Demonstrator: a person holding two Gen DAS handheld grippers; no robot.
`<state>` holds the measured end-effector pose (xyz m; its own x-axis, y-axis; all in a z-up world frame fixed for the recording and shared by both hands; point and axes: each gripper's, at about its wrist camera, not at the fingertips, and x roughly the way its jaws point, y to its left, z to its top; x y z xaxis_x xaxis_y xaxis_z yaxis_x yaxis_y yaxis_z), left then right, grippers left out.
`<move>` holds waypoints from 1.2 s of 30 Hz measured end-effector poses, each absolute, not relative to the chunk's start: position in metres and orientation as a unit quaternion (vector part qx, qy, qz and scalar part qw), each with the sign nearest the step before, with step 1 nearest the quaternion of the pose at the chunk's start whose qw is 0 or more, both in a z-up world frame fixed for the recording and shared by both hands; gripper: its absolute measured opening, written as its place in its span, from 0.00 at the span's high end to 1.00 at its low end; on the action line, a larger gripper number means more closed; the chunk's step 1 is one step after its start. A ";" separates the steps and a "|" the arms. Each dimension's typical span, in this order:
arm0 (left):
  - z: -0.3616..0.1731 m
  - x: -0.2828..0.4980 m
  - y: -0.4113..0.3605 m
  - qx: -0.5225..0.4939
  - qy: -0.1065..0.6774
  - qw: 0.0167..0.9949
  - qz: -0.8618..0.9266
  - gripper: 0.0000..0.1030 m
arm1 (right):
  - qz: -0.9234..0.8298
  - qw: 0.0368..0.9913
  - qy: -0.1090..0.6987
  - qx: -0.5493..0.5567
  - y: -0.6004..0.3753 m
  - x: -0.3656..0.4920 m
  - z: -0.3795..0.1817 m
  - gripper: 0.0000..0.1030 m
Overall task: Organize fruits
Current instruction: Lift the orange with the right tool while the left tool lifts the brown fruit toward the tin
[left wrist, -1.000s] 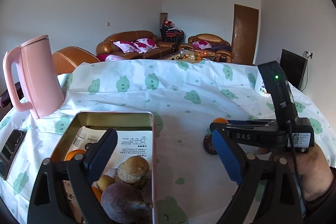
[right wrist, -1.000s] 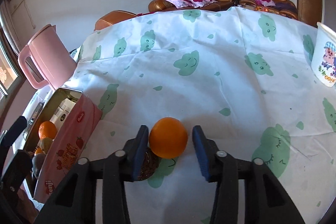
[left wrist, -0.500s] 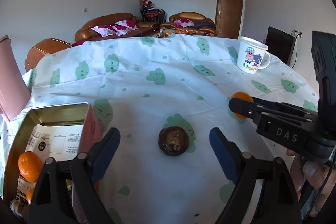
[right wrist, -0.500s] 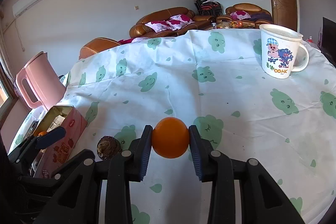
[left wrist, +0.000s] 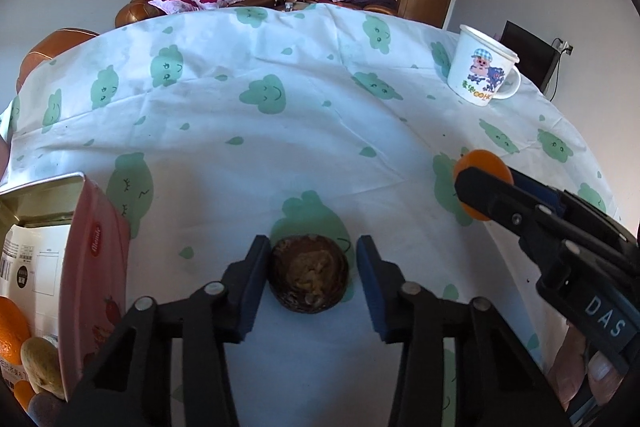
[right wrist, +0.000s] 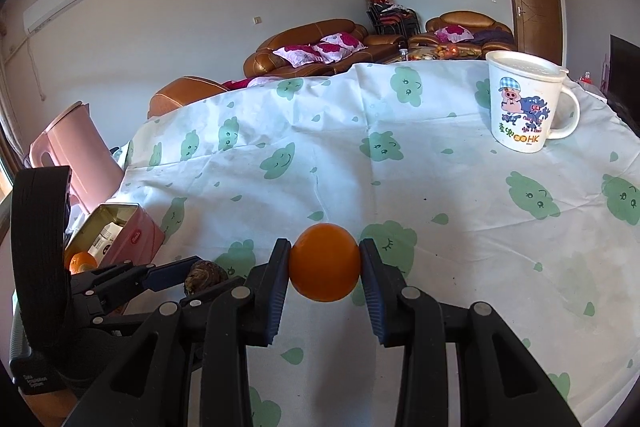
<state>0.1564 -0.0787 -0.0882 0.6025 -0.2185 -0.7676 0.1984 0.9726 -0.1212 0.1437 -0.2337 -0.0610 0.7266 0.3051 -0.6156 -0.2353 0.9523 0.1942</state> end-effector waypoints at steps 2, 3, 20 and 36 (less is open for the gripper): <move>-0.088 0.156 -0.079 -0.013 0.429 0.895 -0.121 0.62 | 0.146 0.928 0.338 0.050 -0.234 0.143 -0.061 0.64; -0.087 0.156 -0.079 -0.015 0.428 0.895 -0.124 0.62 | 0.146 0.929 0.336 0.051 -0.234 0.143 -0.060 0.64; -0.055 0.124 -0.069 -0.013 0.311 0.945 -0.100 0.62 | 0.194 0.940 0.274 0.069 -0.241 0.123 -0.046 0.64; -0.045 0.105 -0.070 0.003 0.257 0.963 -0.085 0.62 | 0.198 0.952 0.229 0.051 -0.238 0.108 -0.038 0.64</move>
<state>0.1050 -0.0704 -0.0451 0.8538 -0.1625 -0.4946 0.1654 0.9855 -0.0382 0.1076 -0.2376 -0.0383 0.8165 0.3999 -0.4164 -0.3535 0.9165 0.1871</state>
